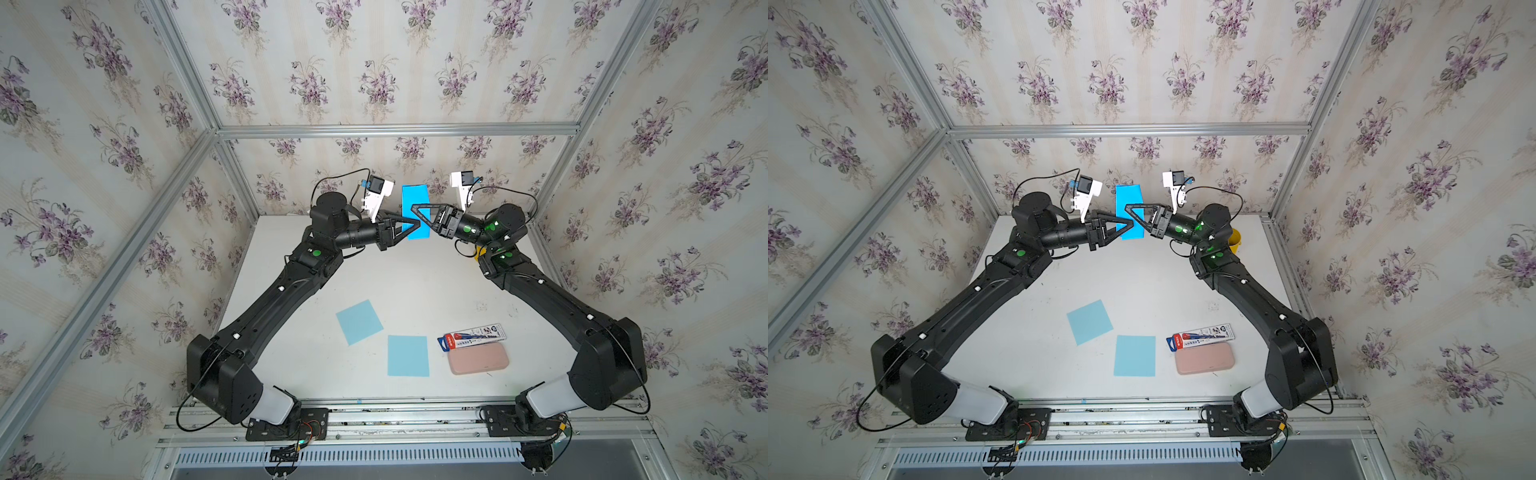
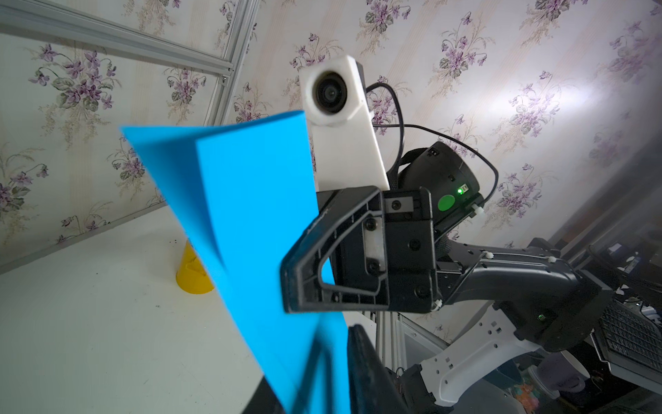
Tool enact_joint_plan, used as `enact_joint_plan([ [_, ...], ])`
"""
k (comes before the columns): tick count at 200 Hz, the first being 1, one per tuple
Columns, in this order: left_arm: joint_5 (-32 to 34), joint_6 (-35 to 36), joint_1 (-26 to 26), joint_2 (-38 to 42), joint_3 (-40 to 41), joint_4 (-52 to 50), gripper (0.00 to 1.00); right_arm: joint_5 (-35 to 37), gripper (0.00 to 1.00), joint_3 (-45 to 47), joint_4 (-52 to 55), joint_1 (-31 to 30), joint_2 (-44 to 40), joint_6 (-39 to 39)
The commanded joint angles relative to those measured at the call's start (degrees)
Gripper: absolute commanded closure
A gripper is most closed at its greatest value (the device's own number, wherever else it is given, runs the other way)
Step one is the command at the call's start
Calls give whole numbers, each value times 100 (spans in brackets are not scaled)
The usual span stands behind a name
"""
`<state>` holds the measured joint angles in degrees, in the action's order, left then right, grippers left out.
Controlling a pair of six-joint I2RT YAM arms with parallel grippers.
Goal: Fold the square paper along the opposite sides
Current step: Fold the paper.
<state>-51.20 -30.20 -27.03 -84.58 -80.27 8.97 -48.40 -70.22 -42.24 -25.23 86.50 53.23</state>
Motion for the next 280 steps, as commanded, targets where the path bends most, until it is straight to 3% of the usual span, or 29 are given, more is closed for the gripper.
enact_joint_plan([
  [1,39,143,-22,2,-83,2,78,135,95,-27,23,-1,-50,-138],
  [19,67,177,-38,3,-127,-59,85,162,95,-20,33,1,-56,-138],
  [94,103,205,-48,2,-130,-154,85,235,95,94,96,36,-171,-199],
  [103,109,196,-48,2,-121,-159,82,242,95,104,102,44,-192,-199],
  [119,128,181,-48,19,-79,-79,59,227,95,126,76,45,-198,-174],
  [134,174,178,-48,33,-76,-18,51,201,95,139,49,54,-203,-155],
  [149,343,248,-37,85,-77,-27,51,173,95,162,26,62,-214,-146],
  [189,836,514,13,205,-109,-98,58,120,95,201,-38,62,-240,-116],
  [251,724,358,13,46,-226,56,79,163,95,248,-64,62,-307,-93],
  [280,681,347,4,24,-226,52,83,221,95,287,-61,62,-327,-94],
])
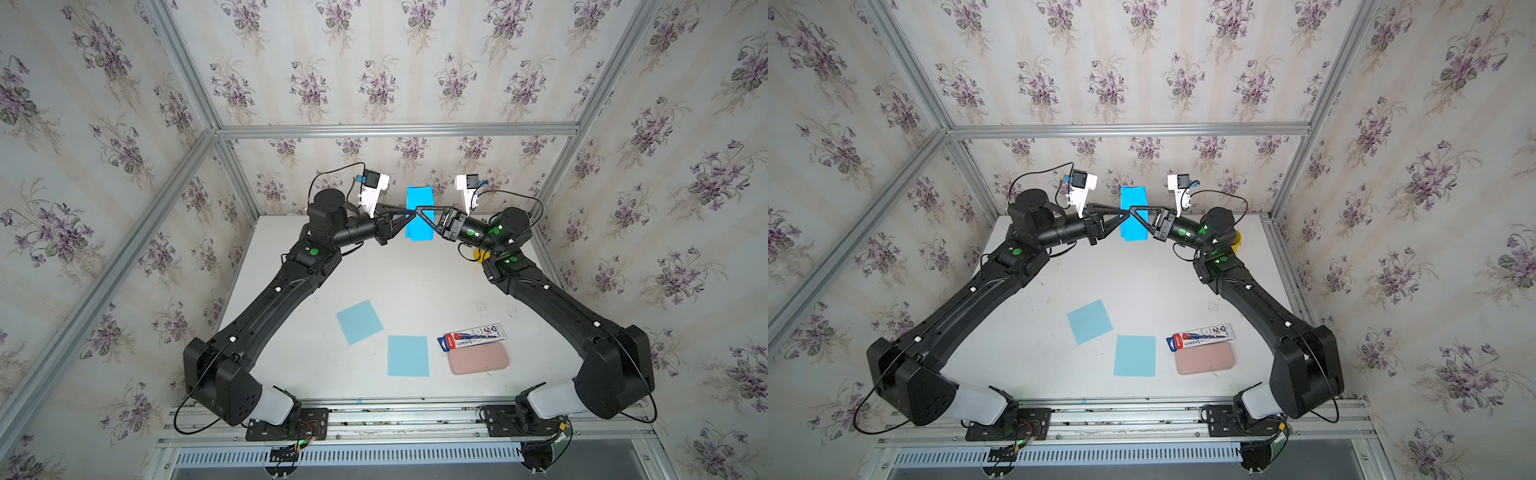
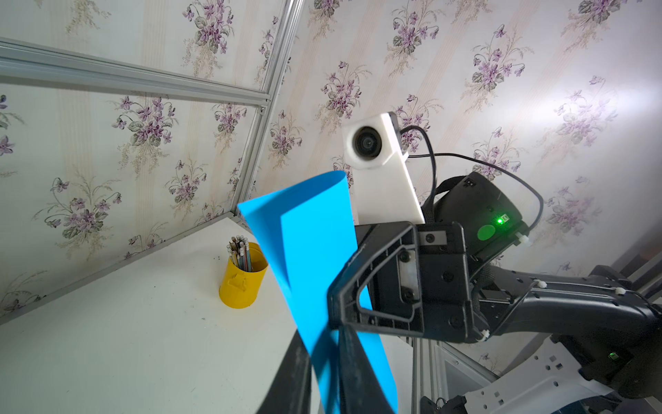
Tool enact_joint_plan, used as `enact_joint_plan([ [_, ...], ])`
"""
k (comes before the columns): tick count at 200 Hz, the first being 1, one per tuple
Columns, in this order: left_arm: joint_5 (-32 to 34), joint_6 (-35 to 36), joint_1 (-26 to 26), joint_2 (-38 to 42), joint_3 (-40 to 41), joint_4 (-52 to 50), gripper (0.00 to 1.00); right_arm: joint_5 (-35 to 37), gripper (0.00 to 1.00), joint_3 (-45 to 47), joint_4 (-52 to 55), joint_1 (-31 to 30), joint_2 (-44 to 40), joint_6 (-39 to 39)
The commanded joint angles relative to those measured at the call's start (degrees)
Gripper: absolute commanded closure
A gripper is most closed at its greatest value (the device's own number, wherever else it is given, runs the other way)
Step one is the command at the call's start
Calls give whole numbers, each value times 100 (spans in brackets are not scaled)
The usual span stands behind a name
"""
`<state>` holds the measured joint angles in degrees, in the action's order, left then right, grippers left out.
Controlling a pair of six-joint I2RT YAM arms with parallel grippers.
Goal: Fold the square paper along the opposite sides
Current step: Fold the paper.
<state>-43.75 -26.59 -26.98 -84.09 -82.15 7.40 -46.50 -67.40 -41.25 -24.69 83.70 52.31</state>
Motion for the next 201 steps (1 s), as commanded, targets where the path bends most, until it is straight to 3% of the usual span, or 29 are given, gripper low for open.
enact_joint_plan([
  [1,-69,-13,0,-26,-38,209,83,33,95,2,-162,8,-47,-2],
  [44,-152,-74,-35,-85,-38,216,82,240,95,98,-190,8,-121,41],
  [92,-170,-110,-44,-116,-29,240,100,361,95,199,-269,8,-172,103],
  [138,-150,-144,-35,-131,-81,106,100,362,94,244,-286,8,-188,104],
  [161,-214,-144,-26,-166,-141,-12,100,347,87,272,-295,16,-217,64],
  [201,-588,-62,94,-298,-365,-651,100,267,58,545,-311,250,-364,42],
])
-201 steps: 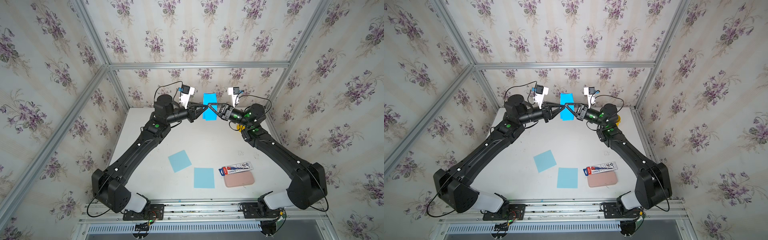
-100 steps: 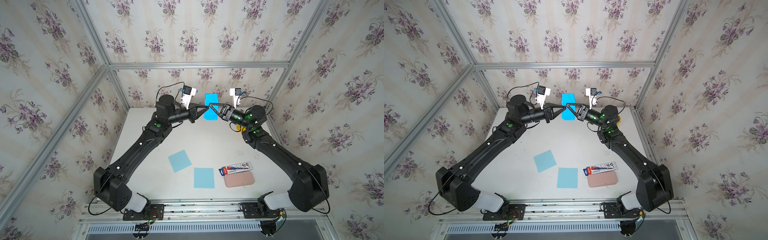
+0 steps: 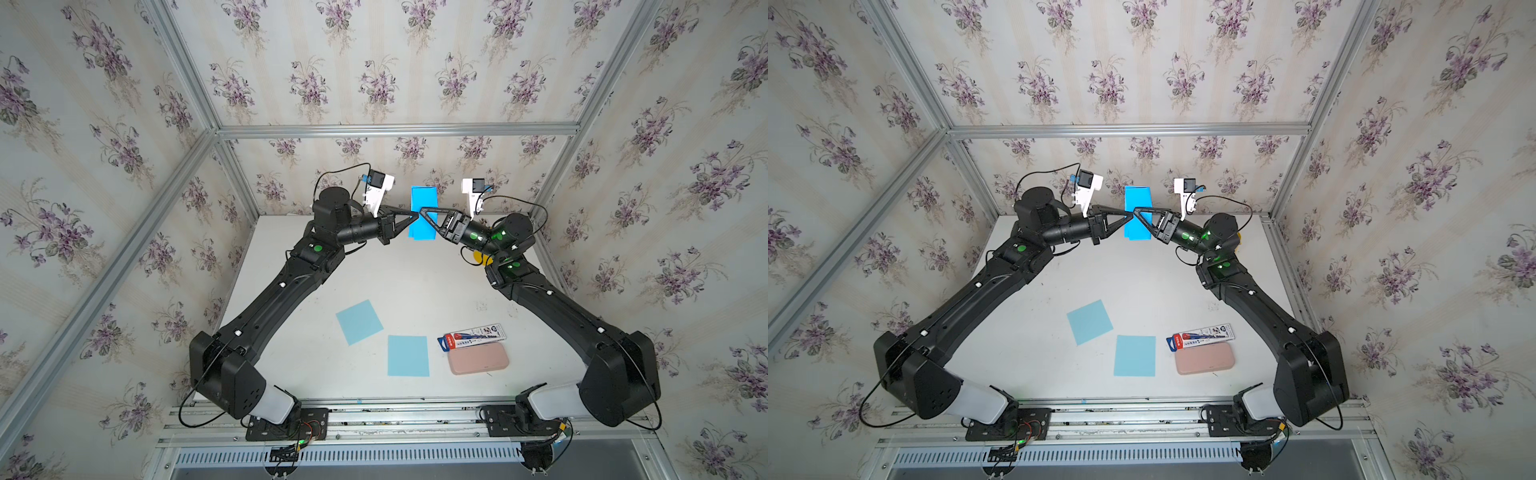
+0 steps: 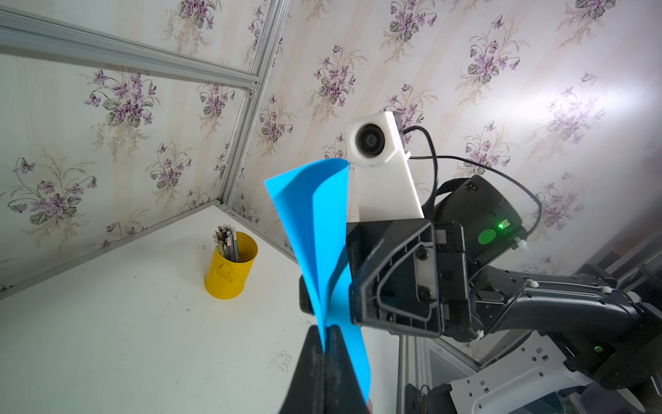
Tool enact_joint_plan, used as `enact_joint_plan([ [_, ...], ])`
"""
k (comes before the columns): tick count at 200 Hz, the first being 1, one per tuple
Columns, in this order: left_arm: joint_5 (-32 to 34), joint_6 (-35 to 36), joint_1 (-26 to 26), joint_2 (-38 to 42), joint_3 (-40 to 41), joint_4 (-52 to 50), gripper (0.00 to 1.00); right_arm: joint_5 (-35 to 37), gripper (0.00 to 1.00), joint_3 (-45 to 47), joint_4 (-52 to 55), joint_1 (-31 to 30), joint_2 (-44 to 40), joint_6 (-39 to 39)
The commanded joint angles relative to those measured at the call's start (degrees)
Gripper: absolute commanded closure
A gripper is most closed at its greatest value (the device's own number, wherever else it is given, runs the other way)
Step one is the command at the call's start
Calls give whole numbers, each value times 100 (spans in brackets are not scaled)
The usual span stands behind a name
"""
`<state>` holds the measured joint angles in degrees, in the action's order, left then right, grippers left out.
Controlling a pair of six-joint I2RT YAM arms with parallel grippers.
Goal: Fold the square paper along the opposite sides
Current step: Fold the paper, then smooth out the paper at the center of the board.
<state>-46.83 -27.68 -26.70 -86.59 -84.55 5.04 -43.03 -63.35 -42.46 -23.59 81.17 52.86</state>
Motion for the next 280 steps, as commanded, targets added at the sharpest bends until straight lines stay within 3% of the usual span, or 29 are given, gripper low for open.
enact_joint_plan([
  [1,-290,63,71,-50,-133,-446,100,-82,57,153,-192,151,-114,-17],
  [40,-405,904,209,-148,-413,-2158,100,-49,46,890,13,653,-449,-290],
  [85,-210,2426,332,-926,-962,-4835,100,669,50,1414,1309,650,-851,-2298],
  [116,487,3306,340,-1941,-1642,-6357,100,1537,58,2151,978,351,-1096,-3334],
  [137,903,3597,315,-2642,-2096,-6715,100,2228,66,2380,846,-77,-943,-4075],
  [166,1420,4041,310,-3603,-2727,-7154,100,2370,79,2537,529,-430,-534,-4765],
  [198,1499,4457,302,-4367,-3350,-7274,100,2808,91,2862,219,-681,-382,-5404],
  [231,1572,4868,253,-4914,-3743,-7271,100,3255,97,3229,-348,-1215,-71,-5601],
  [280,1429,5286,122,-5583,-4377,-7245,100,3616,100,3167,-871,-1443,833,-5519],
])
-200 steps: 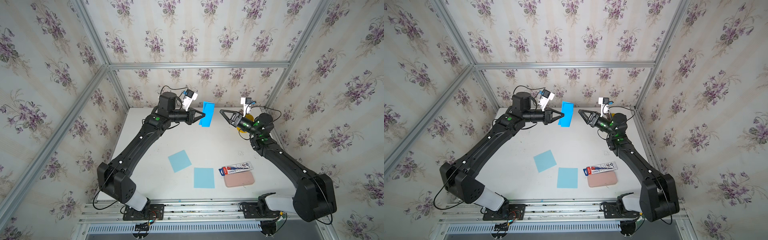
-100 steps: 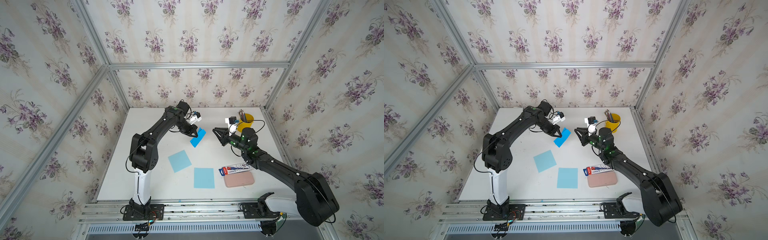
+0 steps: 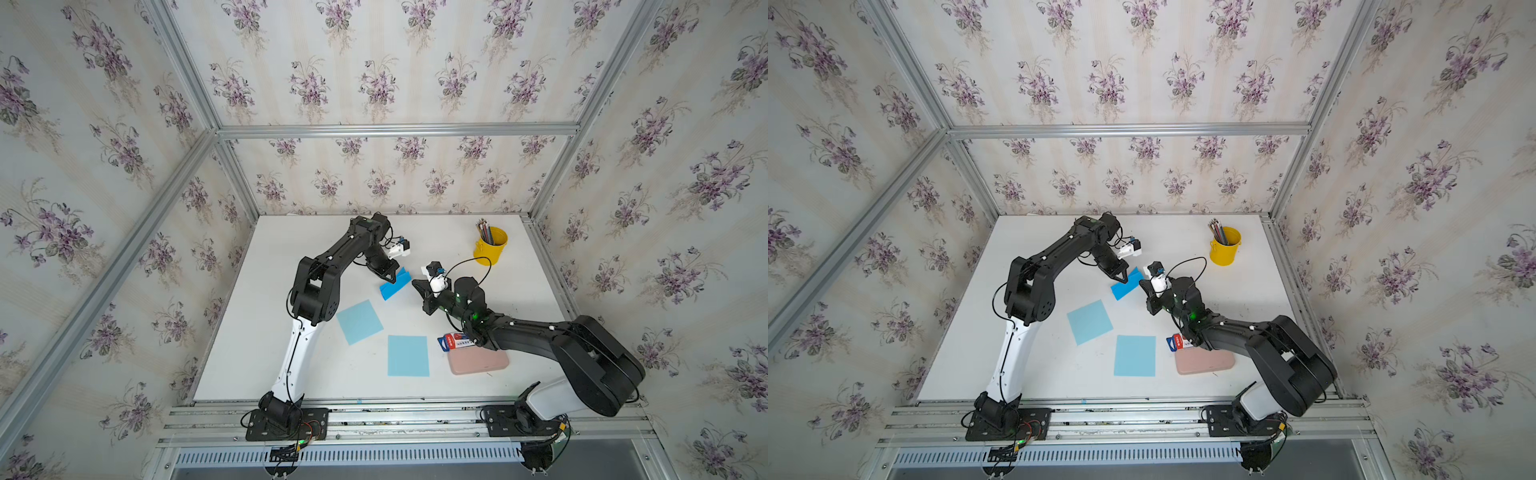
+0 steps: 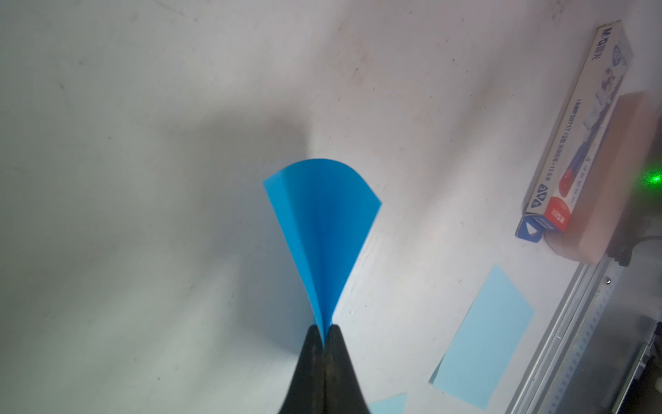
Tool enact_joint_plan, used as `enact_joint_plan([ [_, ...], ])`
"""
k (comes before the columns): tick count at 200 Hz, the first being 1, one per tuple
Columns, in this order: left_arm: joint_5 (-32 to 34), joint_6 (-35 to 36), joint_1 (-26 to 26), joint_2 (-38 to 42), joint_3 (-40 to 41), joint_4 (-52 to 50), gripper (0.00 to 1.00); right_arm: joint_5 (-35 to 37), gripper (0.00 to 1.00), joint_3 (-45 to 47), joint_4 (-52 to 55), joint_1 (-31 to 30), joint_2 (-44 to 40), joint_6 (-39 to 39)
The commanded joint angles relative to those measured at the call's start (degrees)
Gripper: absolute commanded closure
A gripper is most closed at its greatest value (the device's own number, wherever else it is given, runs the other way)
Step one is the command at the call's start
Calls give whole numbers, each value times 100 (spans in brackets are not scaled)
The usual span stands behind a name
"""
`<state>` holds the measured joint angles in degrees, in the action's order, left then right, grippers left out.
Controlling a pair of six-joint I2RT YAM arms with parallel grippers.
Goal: Fold the square paper along the opposite sides
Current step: Smooth out the paper at the center of the board.
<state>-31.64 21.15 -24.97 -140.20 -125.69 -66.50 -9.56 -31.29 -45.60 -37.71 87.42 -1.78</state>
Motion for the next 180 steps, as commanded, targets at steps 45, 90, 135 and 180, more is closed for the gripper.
enact_joint_plan([
  [45,-296,659,-59,-576,-521,128,100,238,100,-425,-435,-34,909,-42],
  [90,-396,897,-69,-772,-631,70,100,305,100,-749,-386,-17,1673,116],
  [135,-455,1019,-60,-729,-572,23,100,221,100,-1132,-381,115,2329,531],
  [180,-581,1067,-52,-632,-467,75,100,249,100,-1334,-291,185,2675,791],
])
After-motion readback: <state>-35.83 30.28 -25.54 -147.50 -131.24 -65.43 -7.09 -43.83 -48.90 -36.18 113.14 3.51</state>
